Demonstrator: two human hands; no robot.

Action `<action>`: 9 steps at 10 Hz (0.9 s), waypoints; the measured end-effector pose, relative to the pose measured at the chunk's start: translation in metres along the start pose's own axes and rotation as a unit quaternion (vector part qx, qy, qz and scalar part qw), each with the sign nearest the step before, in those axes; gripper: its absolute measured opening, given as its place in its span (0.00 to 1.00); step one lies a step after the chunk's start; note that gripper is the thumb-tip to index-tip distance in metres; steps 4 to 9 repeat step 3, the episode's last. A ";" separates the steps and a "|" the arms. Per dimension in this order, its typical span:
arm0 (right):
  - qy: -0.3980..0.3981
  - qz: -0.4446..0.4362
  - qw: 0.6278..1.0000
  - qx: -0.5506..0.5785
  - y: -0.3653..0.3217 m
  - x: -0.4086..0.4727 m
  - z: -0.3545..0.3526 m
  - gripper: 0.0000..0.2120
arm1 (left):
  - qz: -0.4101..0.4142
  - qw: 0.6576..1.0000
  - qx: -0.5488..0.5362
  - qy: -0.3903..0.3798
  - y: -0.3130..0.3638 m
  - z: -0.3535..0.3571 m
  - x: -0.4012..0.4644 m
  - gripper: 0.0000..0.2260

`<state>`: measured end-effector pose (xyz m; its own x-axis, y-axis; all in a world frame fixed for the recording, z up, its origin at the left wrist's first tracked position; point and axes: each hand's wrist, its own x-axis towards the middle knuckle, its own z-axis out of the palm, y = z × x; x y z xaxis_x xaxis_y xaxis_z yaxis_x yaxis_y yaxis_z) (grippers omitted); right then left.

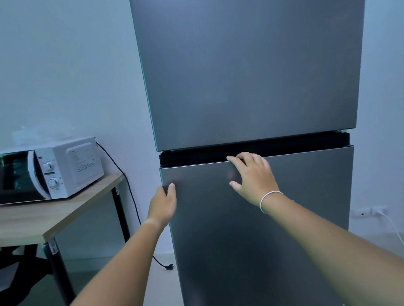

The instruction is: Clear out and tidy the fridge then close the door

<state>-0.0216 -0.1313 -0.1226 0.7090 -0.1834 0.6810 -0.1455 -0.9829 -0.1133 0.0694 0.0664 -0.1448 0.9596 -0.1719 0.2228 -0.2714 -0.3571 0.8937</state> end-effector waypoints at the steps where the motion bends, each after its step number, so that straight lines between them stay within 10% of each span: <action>1: -0.082 0.006 0.997 -0.006 -0.001 -0.005 -0.008 0.34 | 0.006 0.999 0.034 -0.034 0.006 -0.009 -0.010 0.22; 9: -0.158 0.015 0.987 -0.004 -0.008 -0.021 -0.029 0.34 | 0.048 0.984 0.129 -0.113 0.033 -0.021 -0.041 0.28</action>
